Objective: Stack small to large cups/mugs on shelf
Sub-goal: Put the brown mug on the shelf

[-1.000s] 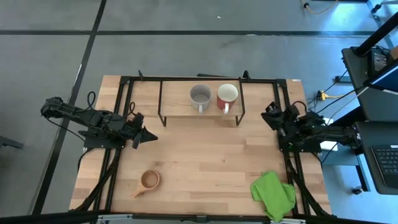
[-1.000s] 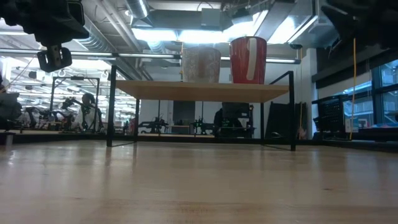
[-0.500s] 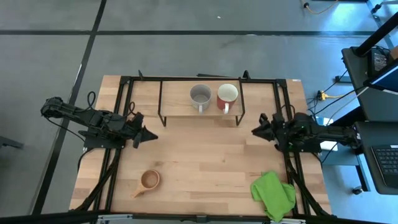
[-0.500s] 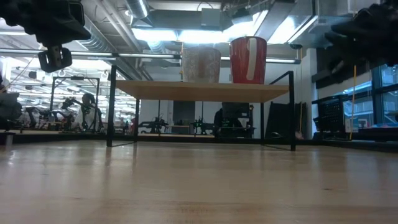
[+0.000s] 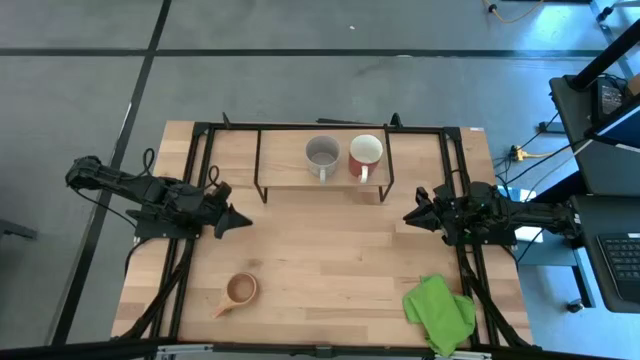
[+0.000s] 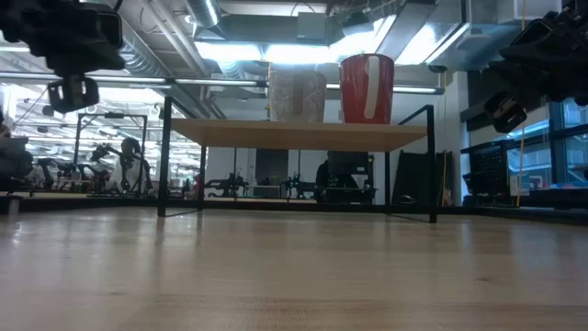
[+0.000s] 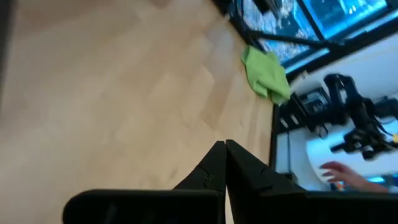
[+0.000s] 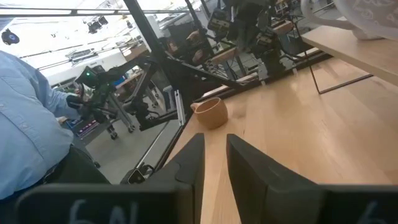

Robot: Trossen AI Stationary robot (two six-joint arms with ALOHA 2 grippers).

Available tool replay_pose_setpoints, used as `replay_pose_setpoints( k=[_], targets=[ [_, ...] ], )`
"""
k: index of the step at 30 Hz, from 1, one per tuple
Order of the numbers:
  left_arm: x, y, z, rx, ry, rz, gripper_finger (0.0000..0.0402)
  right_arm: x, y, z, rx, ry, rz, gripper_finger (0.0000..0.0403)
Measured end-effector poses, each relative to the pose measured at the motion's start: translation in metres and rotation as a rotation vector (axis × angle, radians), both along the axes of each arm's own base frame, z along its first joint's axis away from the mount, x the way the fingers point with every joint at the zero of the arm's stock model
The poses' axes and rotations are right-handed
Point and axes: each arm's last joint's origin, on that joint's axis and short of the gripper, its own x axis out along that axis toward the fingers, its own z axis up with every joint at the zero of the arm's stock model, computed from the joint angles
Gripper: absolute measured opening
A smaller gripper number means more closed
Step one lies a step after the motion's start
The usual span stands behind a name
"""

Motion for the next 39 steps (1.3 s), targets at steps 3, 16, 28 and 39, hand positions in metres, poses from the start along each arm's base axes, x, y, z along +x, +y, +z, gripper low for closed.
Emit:
replay_pose_setpoints(
  k=[3,16,28,39],
  targets=[
    [-0.002,-0.002,-0.004,-0.050,0.053,-0.071,0.0000,0.000,0.000,0.000,0.000,0.000,0.000,0.0069],
    [-0.013,-0.023,-0.009,0.016,0.333,-0.238,0.0000,0.000,0.000,0.000,-0.001,-0.002,-0.001,0.0069],
    [-0.003,-0.068,0.005,0.119,0.709,-0.279,0.0000,0.000,0.000,0.000,0.000,-0.002,-0.001,0.0069],
    [0.005,-0.115,-0.014,0.008,0.742,-0.249,0.0070,0.000,0.000,0.000,-0.001,-0.002,-0.001,0.0069]
  ],
)
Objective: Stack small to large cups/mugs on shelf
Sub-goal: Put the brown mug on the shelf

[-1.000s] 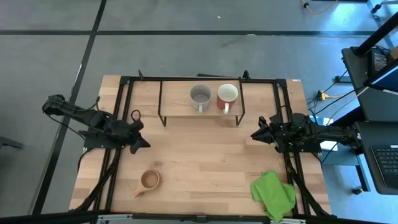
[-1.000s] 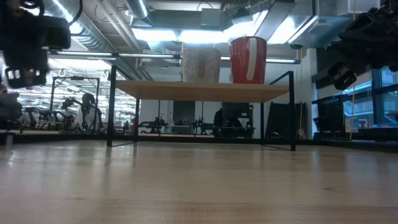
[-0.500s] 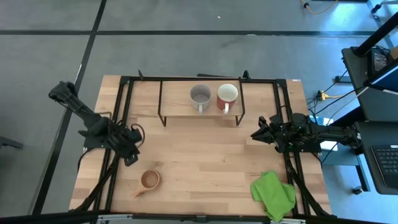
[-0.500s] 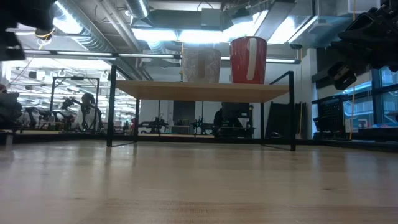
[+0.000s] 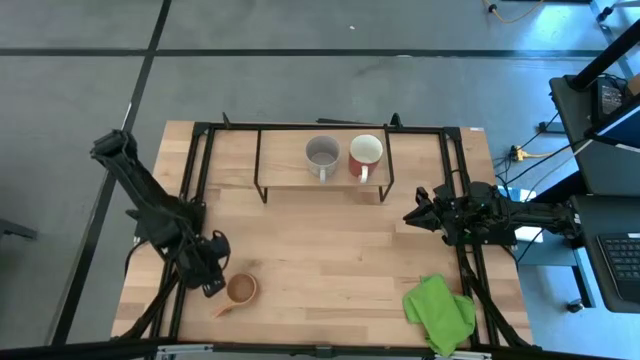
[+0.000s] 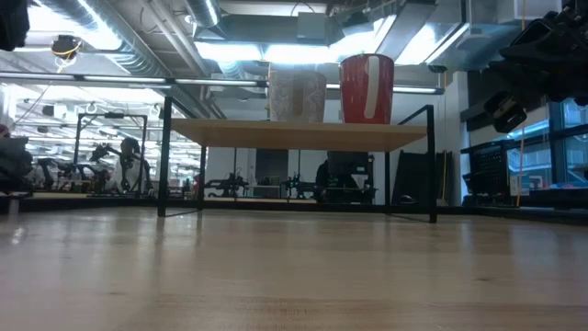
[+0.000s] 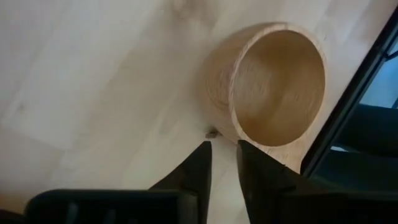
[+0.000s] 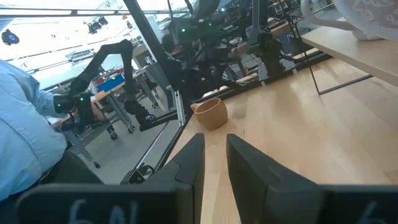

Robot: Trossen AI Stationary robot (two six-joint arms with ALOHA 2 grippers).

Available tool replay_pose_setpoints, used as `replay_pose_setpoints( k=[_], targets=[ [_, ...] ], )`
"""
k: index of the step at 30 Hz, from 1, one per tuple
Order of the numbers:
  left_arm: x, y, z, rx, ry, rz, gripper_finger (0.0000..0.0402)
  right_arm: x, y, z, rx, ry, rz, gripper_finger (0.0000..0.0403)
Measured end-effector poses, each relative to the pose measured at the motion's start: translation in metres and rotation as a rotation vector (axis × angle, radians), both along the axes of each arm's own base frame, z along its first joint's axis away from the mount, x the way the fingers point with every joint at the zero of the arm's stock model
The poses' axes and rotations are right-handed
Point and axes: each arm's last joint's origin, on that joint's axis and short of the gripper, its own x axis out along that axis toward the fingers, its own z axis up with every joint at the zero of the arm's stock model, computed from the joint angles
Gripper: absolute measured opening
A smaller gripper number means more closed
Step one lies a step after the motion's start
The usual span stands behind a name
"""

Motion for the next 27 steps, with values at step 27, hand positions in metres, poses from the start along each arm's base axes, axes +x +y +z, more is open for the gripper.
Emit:
replay_pose_setpoints(
  k=[27],
  targets=[
    [0.031,-0.019,-0.021,0.061,-0.112,0.007,0.0082,0.000,0.000,0.000,0.000,0.000,0.000,0.0069]
  ],
)
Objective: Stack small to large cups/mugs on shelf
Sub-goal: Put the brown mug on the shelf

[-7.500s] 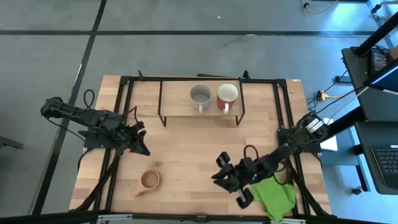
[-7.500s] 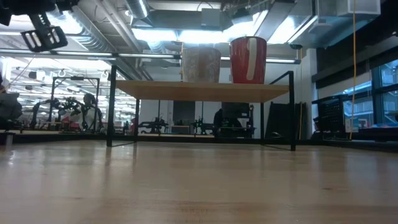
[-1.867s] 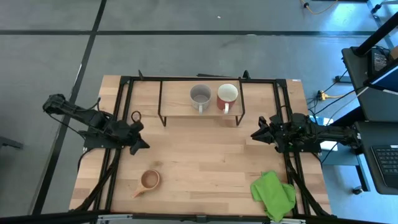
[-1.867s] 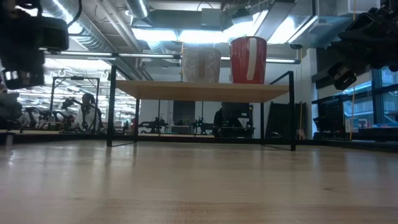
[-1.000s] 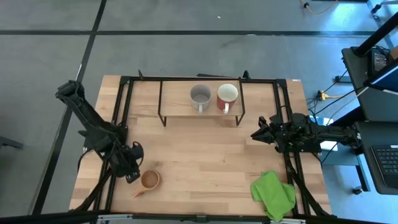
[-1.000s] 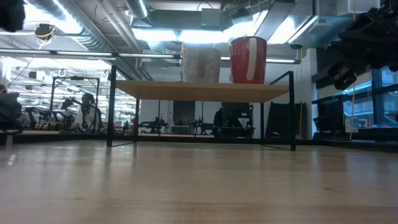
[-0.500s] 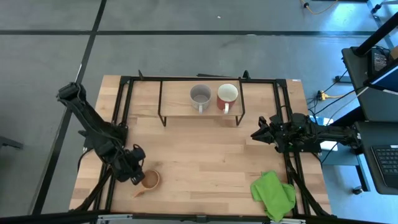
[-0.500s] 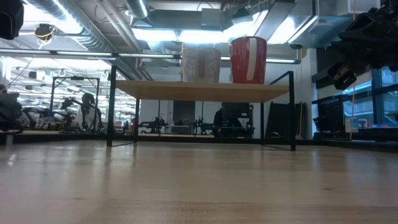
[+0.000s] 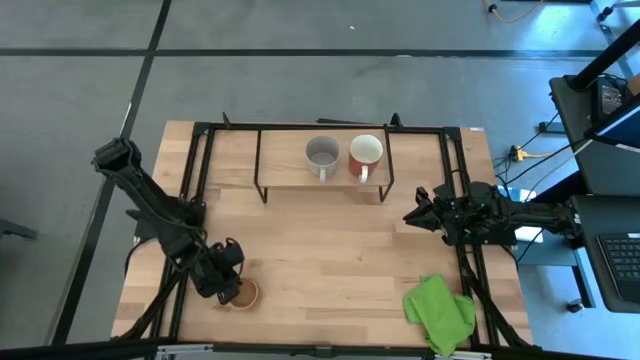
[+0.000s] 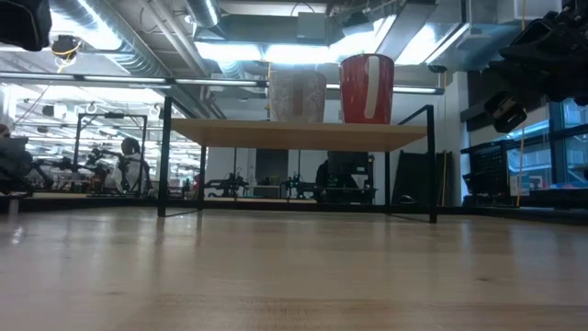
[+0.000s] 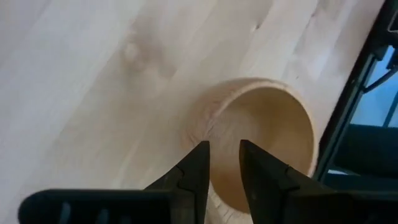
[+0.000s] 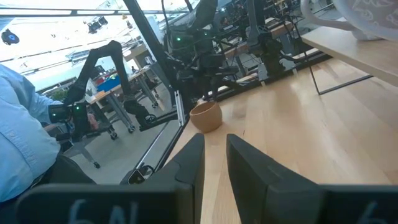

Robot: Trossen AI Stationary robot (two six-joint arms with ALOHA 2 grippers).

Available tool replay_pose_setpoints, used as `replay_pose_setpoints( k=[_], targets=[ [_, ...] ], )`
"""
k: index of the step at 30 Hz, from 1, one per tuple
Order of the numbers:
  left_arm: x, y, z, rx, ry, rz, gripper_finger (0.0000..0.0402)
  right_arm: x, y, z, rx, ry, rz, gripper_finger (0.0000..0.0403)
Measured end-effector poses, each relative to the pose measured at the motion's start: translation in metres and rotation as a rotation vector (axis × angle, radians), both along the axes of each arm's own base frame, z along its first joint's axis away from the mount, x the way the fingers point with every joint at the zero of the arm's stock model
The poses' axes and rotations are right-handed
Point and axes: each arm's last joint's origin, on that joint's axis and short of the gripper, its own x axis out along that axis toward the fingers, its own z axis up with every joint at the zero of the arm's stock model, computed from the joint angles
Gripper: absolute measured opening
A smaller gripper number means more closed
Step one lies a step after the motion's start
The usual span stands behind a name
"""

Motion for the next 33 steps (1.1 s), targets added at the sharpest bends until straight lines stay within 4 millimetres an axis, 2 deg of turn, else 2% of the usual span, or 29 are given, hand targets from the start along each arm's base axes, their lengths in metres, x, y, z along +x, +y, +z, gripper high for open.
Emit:
replay_pose_setpoints(
  k=[10,33],
  targets=[
    [-0.0018,0.0071,-0.0068,0.061,0.084,-0.057,0.0082,0.0000,0.0000,0.0000,0.000,0.000,0.000,0.0069],
    [-0.0011,0.0066,-0.0060,0.055,0.073,-0.050,0.0082,0.0000,0.0000,0.0000,-0.001,0.000,0.000,0.0069]
  ],
)
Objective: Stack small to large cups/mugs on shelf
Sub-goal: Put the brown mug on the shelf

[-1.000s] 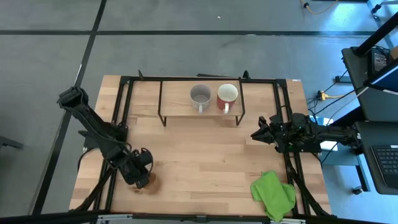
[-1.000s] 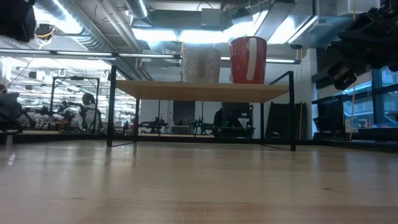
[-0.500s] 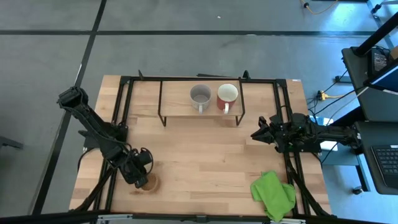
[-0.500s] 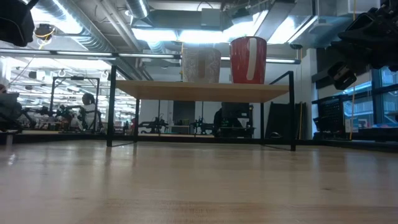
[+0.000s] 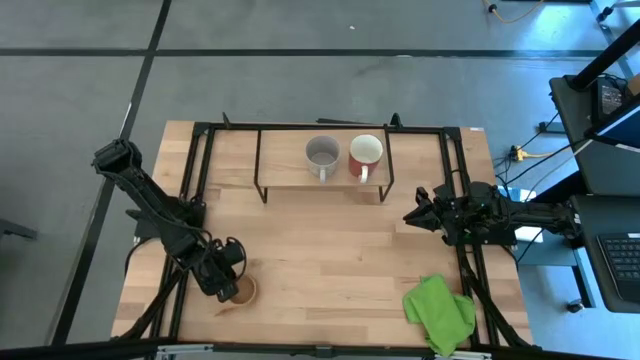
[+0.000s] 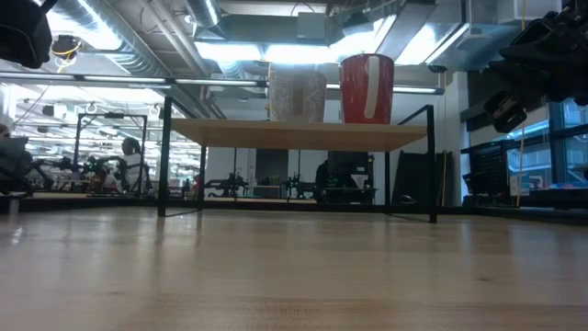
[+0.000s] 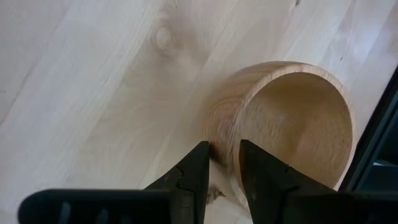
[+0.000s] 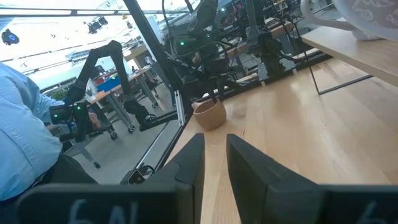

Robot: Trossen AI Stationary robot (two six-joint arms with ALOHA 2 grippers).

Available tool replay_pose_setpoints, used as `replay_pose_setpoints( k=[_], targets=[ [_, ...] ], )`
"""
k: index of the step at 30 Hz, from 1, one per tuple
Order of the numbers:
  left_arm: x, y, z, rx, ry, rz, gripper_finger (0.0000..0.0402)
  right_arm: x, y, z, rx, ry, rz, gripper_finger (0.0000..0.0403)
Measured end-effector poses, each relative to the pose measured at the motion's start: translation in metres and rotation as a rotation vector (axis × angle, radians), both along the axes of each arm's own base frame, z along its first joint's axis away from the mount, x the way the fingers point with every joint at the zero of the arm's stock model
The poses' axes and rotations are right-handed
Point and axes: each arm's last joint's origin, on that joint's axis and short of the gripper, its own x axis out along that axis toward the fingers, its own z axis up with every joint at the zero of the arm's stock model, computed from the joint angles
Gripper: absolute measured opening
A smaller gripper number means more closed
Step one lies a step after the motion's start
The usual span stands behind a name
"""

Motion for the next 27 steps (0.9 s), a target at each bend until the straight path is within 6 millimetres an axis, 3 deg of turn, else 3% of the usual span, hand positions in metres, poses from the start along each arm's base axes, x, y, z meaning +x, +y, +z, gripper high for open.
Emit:
replay_pose_setpoints(
  k=[13,23,27],
  targets=[
    [-0.0018,0.0014,-0.0009,0.021,0.022,-0.033,0.0081,0.0000,0.0000,0.0000,0.000,0.000,0.000,0.0069],
    [-0.0028,0.0017,-0.0014,-0.004,0.054,-0.003,0.0012,0.0000,0.0000,0.0000,0.000,0.000,0.000,0.0069],
    [-0.0040,0.0073,-0.0030,0.010,0.097,0.093,0.0009,0.0000,0.0000,0.0000,0.000,0.000,0.000,0.0069]
  ],
)
